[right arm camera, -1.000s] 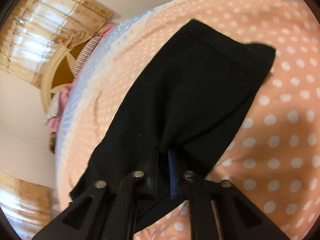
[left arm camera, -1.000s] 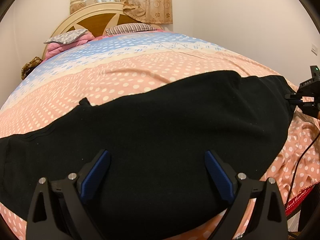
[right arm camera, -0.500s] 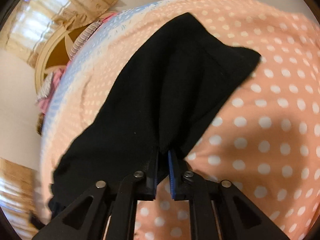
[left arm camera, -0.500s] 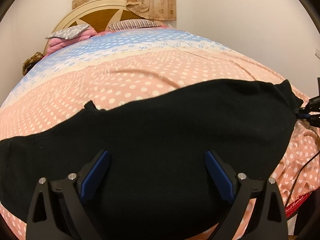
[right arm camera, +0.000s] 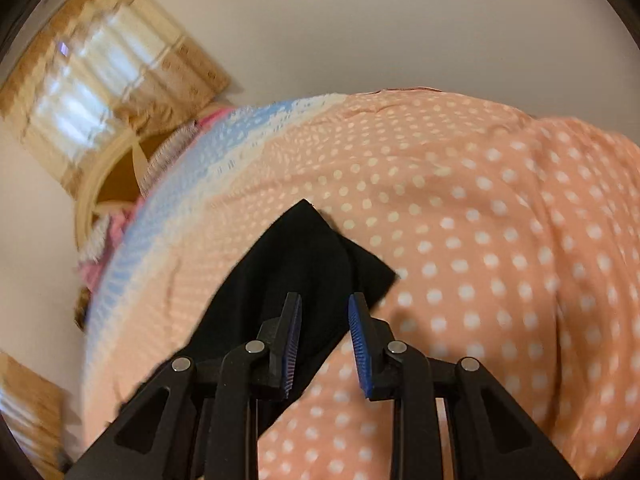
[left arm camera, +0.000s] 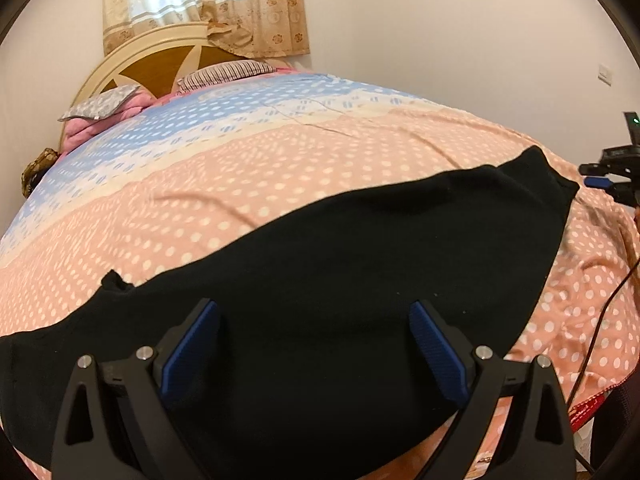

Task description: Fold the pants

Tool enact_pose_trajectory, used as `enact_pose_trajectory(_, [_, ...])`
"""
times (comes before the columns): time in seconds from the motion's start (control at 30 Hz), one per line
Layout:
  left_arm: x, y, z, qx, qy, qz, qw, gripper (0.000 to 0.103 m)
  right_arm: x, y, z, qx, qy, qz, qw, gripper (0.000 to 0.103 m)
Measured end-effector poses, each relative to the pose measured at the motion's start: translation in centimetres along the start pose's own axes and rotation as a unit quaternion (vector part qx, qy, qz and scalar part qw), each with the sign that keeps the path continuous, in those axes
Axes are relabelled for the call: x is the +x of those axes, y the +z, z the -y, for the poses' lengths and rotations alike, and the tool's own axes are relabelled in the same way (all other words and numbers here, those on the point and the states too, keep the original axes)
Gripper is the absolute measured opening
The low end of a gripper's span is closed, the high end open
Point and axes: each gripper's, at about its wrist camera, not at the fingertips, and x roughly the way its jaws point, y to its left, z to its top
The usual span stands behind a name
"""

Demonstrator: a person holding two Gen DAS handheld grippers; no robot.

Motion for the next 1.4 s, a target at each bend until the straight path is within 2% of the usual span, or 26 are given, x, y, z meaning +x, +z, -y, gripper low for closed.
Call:
enact_pose_trajectory(0.1, [0.7, -0.1, 0.0, 0.000, 0.010, -0.010, 0.9999, 0.098, 2.0, 0.5, -0.5, -0.031, -0.049, -0.003, 0.998, 0.026])
enact_pose_trajectory(0.13, [1.0, -0.2, 0.0, -0.003, 0.012, -0.014, 0.9998, 0.098, 2.5, 0.6, -0.2, -0.037, -0.053, -0.012, 0.998, 0.026])
enact_pose_trajectory(0.23, [1.6, -0.3, -0.2, -0.014, 0.012, -0.026, 0.9995, 0.098, 3.8, 0.2, 0.4, -0.036, -0.030, -0.044, 0.998, 0.026])
enact_pose_trajectory(0.3, [1.6, -0.4, -0.2, -0.014, 0.012, -0.027, 0.9995, 0.098, 3.9, 0.1, 0.1, -0.063, -0.048, -0.039, 0.996, 0.007])
enact_pose_trajectory(0.43, [1.6, -0.4, -0.2, -0.014, 0.012, -0.028, 0.9994, 0.098, 3.4, 1.5, 0.3, -0.083, -0.070, -0.028, 0.994, 0.007])
enact_pose_trajectory(0.5, [1.6, -0.3, -0.1, -0.013, 0.013, -0.029, 0.9994, 0.098, 2.9, 2.4, 0.7, -0.076, -0.066, -0.022, 0.995, 0.007])
enact_pose_trajectory(0.67, [1.7, -0.4, -0.2, -0.010, 0.014, -0.030, 0.9994, 0.099, 4.5, 3.3, 3.0, -0.047, -0.024, -0.083, 0.995, 0.007])
enact_pose_trajectory(0.73, [1.7, -0.3, -0.2, -0.009, 0.015, -0.031, 0.9994, 0.099, 4.0, 3.9, 4.5, -0.004, -0.007, -0.082, 0.997, 0.013])
enact_pose_trajectory(0.77, [1.8, -0.3, -0.2, -0.009, 0.017, -0.031, 0.9993, 0.099, 3.3, 4.2, 5.1, 0.017, -0.020, -0.067, 0.997, 0.017])
enact_pose_trajectory(0.83, [1.5, -0.1, -0.4, -0.014, 0.031, -0.025, 0.9991, 0.099, 1.4, 4.5, 5.9, 0.036, -0.048, -0.016, 0.998, 0.018])
enact_pose_trajectory(0.87, [1.2, 0.0, -0.4, -0.016, 0.037, -0.016, 0.9990, 0.099, 0.6, 4.6, 6.0, 0.034, -0.049, 0.002, 0.998, 0.024])
enact_pose_trajectory(0.9, [0.8, 0.1, -0.3, -0.016, 0.042, -0.005, 0.9990, 0.099, 0.3, 4.6, 5.9, 0.028, -0.038, 0.005, 0.999, 0.036])
enact_pose_trajectory(0.97, [0.1, 0.4, -0.1, -0.011, 0.040, 0.012, 0.9991, 0.099, 0.6, 4.3, 5.3, 0.016, -0.012, -0.005, 1.000, 0.053])
enact_pose_trajectory(1.1, [0.3, 0.2, 0.6, 0.014, 0.052, 0.012, 0.9985, 0.099, 2.8, 4.1, 4.3, -0.014, -0.012, -0.017, 1.000, 0.055])
enact_pose_trajectory(1.17, [0.6, 0.2, 0.2, 0.008, 0.055, 0.004, 0.9984, 0.099, 4.5, 3.7, 4.2, -0.021, 0.011, -0.043, 0.999, 0.055])
enact_pose_trajectory(1.2, [0.8, 0.2, -0.2, -0.003, 0.050, -0.001, 0.9987, 0.099, 4.6, 3.4, 3.6, -0.041, 0.019, -0.033, 0.998, 0.055])
enact_pose_trajectory(1.37, [1.3, 0.4, -1.0, -0.043, 0.027, -0.019, 0.9985, 0.099, 5.7, 2.5, 0.2, -0.156, -0.047, -0.054, 0.985, 0.054])
enact_pose_trajectory(1.4, [1.3, 0.3, -1.0, -0.044, 0.027, -0.020, 0.9985, 0.099, 5.7, 2.4, 0.1, -0.159, -0.047, -0.061, 0.984, 0.035])
